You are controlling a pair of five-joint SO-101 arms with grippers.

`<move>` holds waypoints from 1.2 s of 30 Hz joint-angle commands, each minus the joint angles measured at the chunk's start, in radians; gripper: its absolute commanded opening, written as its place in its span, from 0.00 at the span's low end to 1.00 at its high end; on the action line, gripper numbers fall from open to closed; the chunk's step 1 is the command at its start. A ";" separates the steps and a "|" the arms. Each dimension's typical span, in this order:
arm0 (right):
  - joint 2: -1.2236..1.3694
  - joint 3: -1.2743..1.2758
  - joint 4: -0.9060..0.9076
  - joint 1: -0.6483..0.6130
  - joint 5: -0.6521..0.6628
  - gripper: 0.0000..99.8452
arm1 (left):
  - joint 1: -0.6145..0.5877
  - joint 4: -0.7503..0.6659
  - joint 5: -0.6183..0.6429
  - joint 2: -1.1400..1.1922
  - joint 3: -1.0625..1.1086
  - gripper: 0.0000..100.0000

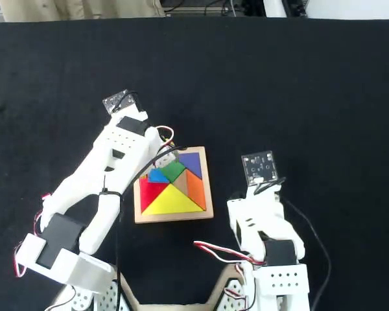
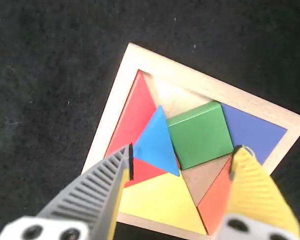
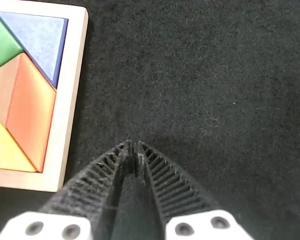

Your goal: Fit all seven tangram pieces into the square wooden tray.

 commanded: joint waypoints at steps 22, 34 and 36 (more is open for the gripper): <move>-0.016 -0.001 -0.012 0.026 0.008 0.02 | 0.145 0.235 -1.384 0.052 -0.053 0.15; -0.016 -0.001 -0.012 0.026 0.008 0.02 | 0.200 0.207 -1.404 0.199 -0.168 0.03; -0.016 -0.001 -0.012 0.026 0.008 0.02 | 0.194 0.210 -1.404 0.232 -0.214 0.03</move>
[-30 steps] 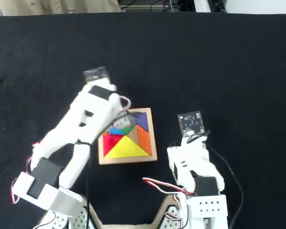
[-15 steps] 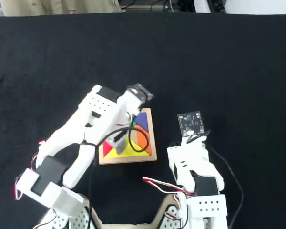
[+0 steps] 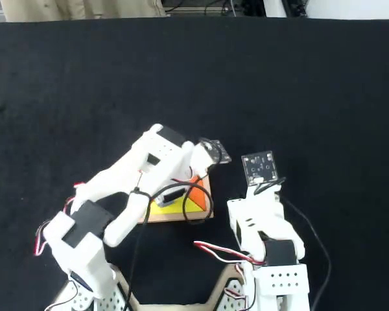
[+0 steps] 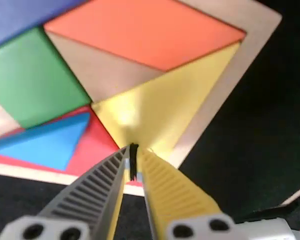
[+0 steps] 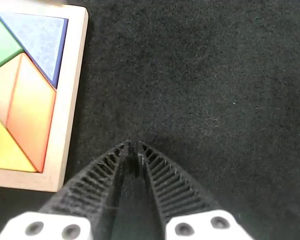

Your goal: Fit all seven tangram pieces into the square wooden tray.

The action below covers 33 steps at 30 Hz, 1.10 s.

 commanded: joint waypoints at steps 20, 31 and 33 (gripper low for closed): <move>-0.016 -0.001 -0.012 0.026 0.008 0.02 | -0.159 -0.049 -0.107 0.098 -0.272 0.03; -0.016 -0.001 -0.012 0.026 0.008 0.02 | -0.110 0.120 -0.110 0.021 -0.312 0.03; -0.015 -0.001 -0.012 0.026 0.008 0.02 | -0.162 0.117 -0.110 0.015 -0.312 0.03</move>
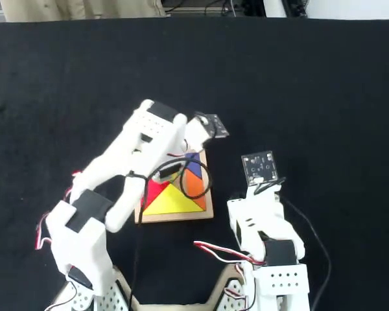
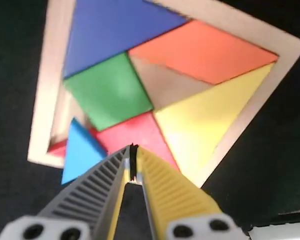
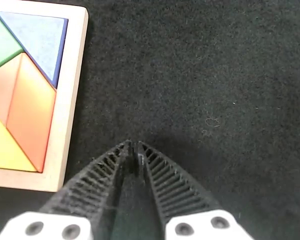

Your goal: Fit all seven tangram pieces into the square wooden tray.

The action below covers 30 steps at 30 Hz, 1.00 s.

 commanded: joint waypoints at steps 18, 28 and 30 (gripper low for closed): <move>-0.013 -0.001 -0.012 0.026 0.008 0.02 | -0.232 -0.089 -0.080 0.052 -0.022 0.03; -0.013 -0.001 -0.012 0.026 0.008 0.02 | -0.150 -0.157 -0.017 0.054 -0.024 0.03; -0.013 -0.001 -0.012 0.026 0.008 0.02 | -0.136 -0.166 -0.011 0.052 -0.025 0.03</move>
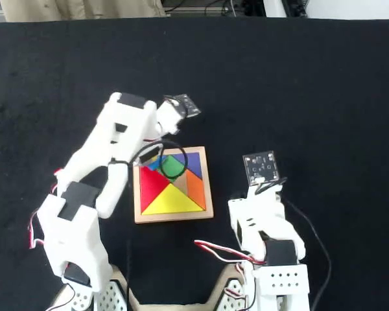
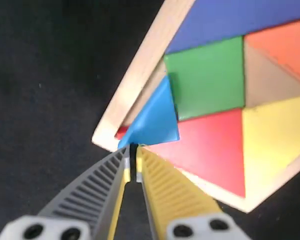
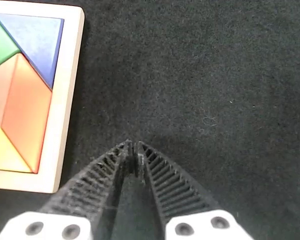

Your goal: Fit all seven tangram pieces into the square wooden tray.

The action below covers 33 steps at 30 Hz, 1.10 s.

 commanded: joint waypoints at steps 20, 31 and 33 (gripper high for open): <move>-0.015 -0.001 -0.012 0.014 0.008 0.02 | -0.059 0.425 0.192 -0.092 -0.567 0.03; -0.016 -0.001 -0.012 0.017 0.008 0.02 | -0.194 0.419 0.215 -0.529 -0.654 0.03; -0.016 -0.001 -0.012 0.017 0.008 0.02 | -0.185 0.419 0.215 -0.635 -0.648 0.03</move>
